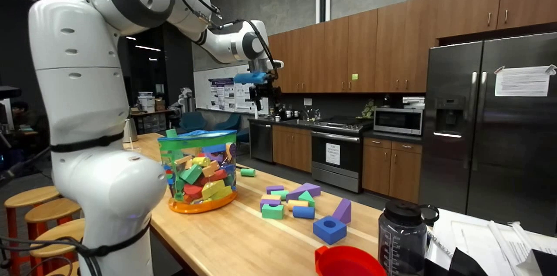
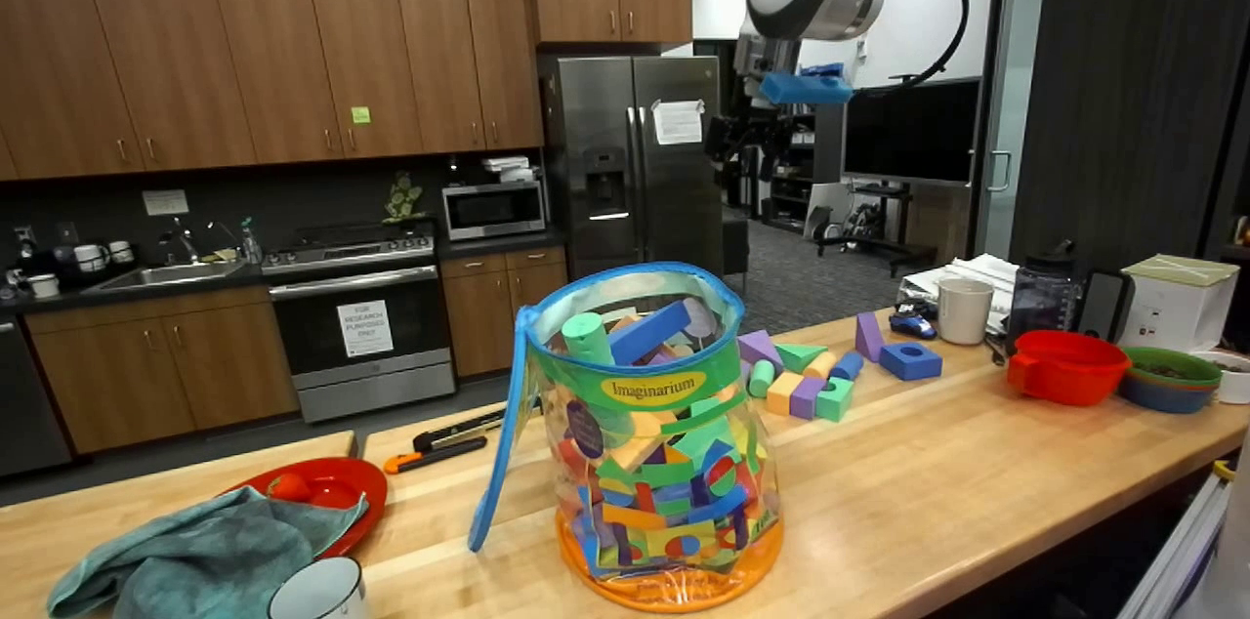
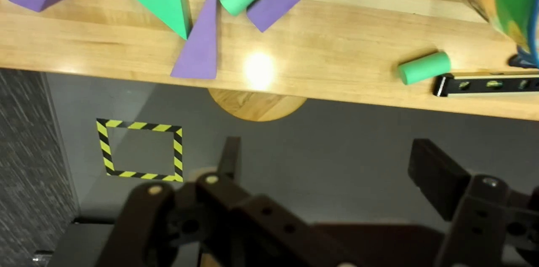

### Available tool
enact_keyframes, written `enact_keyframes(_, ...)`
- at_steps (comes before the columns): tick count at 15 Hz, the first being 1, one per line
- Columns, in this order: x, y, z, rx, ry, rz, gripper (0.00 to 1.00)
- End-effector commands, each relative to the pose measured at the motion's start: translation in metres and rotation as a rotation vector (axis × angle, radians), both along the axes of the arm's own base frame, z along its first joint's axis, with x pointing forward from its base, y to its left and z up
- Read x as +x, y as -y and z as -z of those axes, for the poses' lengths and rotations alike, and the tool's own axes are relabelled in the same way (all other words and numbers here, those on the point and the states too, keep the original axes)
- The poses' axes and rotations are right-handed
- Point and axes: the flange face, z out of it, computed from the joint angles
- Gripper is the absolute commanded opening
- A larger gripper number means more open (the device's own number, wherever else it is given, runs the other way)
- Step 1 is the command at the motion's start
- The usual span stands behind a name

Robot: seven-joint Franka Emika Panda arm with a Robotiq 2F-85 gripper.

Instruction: Put the green cylinder in the bag.

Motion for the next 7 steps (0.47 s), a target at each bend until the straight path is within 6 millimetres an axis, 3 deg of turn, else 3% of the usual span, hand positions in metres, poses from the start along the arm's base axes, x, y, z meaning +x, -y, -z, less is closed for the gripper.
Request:
enact_keyframes(1,0.01,0.03,0.043,-0.028,-0.092,0.024,1.0)
enact_keyframes(5,0.007,0.048,0.109,-0.058,-0.163,-0.007,1.0)
enact_keyframes(6,0.012,0.039,0.089,-0.036,-0.149,0.014,1.0)
enact_keyframes(7,0.011,0.043,0.104,-0.042,-0.165,0.01,1.0)
